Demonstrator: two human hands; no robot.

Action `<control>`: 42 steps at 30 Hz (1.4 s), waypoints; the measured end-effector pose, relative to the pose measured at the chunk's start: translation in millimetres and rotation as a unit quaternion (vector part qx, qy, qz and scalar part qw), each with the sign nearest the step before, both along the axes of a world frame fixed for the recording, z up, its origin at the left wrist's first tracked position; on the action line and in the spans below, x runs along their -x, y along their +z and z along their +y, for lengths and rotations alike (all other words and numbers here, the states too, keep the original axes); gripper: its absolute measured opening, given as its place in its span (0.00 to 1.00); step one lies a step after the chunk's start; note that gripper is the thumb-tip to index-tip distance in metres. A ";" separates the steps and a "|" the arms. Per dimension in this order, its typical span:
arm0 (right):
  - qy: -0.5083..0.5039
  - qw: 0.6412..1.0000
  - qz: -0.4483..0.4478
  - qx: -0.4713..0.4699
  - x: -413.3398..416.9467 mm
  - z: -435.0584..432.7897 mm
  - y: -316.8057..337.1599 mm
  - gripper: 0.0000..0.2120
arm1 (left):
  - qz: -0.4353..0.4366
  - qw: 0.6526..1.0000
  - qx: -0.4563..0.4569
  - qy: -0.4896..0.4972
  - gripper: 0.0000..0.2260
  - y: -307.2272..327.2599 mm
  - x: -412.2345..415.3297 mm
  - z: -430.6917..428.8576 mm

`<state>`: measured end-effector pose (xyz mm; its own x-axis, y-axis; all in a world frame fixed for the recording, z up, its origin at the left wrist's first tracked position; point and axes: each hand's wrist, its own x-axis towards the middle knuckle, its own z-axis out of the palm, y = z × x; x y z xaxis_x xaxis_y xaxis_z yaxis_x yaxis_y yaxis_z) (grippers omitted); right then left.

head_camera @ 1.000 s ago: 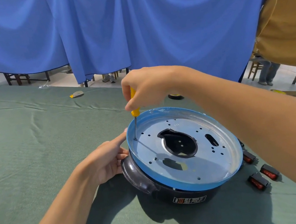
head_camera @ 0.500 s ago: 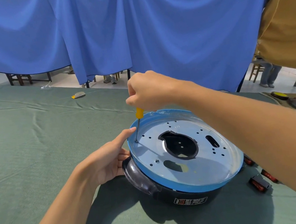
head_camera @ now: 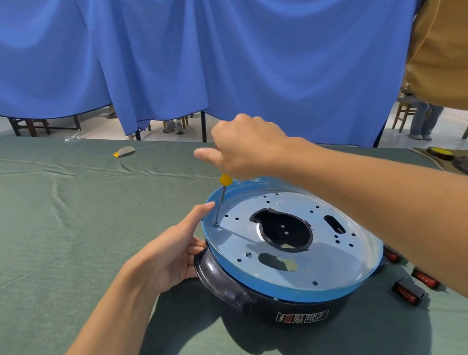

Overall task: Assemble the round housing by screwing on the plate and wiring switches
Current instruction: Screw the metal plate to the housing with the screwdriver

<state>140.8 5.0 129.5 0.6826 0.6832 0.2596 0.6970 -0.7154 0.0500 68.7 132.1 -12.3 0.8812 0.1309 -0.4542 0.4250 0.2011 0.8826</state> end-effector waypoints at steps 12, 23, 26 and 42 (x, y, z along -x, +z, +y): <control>0.035 0.999 0.008 0.015 7.1 0.3 3.4 0.19 | 0.002 1.000 -0.012 0.018 0.38 0.5 0.3 -2.5; 0.036 0.997 0.070 0.006 -1.2 0.7 8.0 0.23 | -0.002 1.000 -0.013 0.023 0.39 2.1 1.5 -3.8; 0.053 0.986 0.146 0.061 0.6 -1.3 21.4 0.15 | -0.001 1.000 -0.013 0.019 0.39 3.3 2.2 -4.9; 0.091 0.988 0.109 0.054 13.8 -4.3 12.7 0.14 | 0.011 0.952 -0.303 -0.039 0.41 9.1 15.5 -1.3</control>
